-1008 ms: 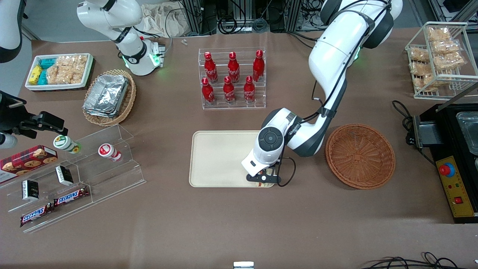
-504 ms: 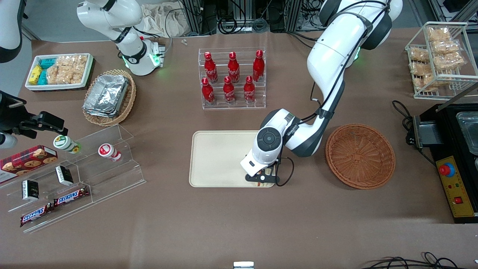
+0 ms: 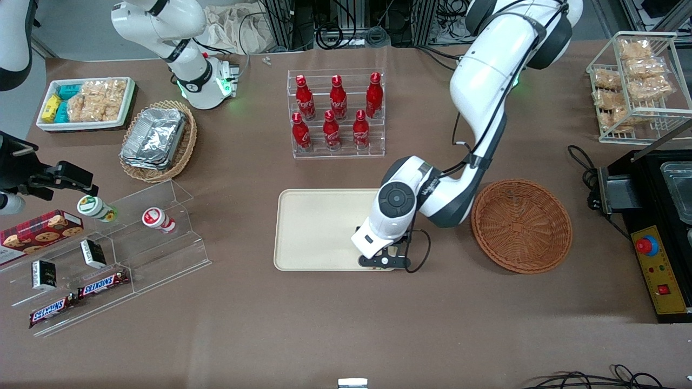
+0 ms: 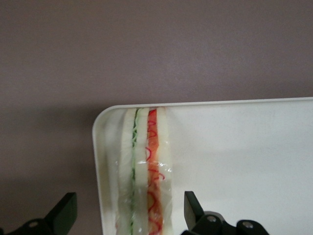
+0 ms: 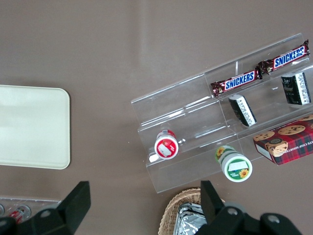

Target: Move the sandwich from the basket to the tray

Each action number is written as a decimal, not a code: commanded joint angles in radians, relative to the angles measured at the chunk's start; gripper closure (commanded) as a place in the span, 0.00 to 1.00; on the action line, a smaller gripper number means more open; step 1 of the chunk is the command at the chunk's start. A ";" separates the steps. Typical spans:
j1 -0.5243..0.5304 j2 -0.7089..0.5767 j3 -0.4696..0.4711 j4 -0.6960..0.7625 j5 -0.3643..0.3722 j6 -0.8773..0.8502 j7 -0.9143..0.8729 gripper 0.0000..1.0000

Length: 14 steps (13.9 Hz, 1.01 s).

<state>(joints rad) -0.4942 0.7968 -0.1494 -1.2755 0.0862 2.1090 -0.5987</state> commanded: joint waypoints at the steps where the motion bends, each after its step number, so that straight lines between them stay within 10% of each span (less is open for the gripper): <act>1: 0.035 -0.109 -0.001 -0.015 0.015 -0.116 -0.020 0.02; 14: 0.370 -0.662 -0.003 -0.360 -0.052 -0.340 0.238 0.01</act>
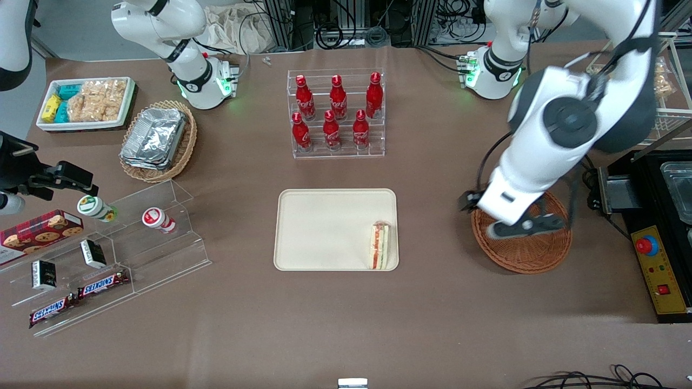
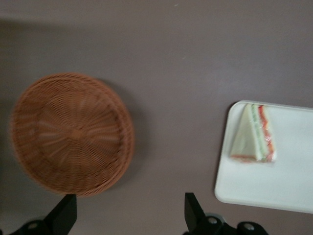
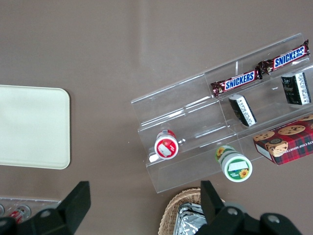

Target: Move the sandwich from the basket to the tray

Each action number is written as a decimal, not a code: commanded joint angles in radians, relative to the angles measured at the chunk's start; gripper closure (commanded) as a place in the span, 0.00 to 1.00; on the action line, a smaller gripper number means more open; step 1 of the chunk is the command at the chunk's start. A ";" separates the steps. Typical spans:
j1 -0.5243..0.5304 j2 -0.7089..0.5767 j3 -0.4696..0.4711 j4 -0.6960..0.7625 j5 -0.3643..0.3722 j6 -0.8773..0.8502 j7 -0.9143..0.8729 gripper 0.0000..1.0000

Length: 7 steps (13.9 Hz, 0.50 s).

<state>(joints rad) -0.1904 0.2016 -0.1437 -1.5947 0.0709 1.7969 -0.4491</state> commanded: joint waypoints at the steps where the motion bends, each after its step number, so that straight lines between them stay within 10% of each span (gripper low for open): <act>1: 0.101 -0.086 -0.007 -0.041 -0.040 -0.048 0.152 0.01; 7: 0.235 -0.122 -0.007 -0.022 -0.045 -0.105 0.386 0.02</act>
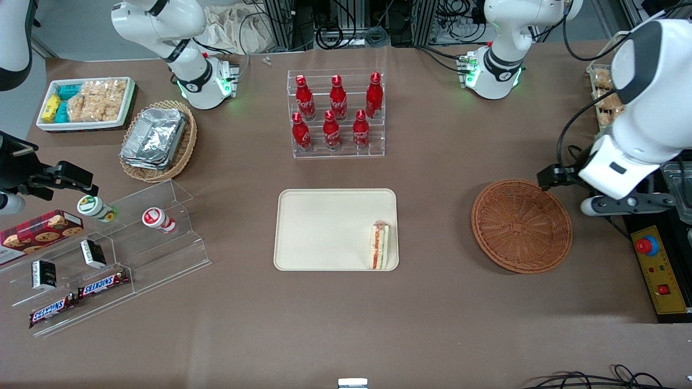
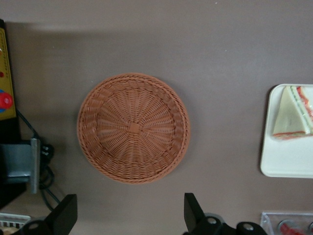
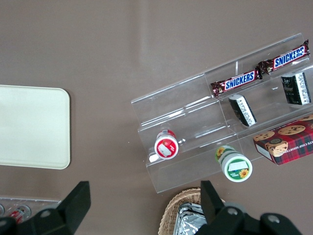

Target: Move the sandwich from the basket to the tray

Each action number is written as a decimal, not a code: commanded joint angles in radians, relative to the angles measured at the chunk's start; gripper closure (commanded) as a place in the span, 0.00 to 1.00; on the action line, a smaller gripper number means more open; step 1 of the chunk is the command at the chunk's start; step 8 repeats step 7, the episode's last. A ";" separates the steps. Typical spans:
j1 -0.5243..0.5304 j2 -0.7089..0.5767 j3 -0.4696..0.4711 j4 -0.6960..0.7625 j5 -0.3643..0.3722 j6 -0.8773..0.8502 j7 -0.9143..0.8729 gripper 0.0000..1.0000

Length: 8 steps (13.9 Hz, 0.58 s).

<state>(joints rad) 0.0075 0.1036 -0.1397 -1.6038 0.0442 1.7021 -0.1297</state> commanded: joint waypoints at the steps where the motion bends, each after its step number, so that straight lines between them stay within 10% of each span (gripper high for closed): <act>1: 0.055 -0.022 -0.011 -0.004 -0.038 -0.025 0.070 0.01; 8: 0.062 -0.001 -0.009 0.058 -0.050 -0.061 0.071 0.01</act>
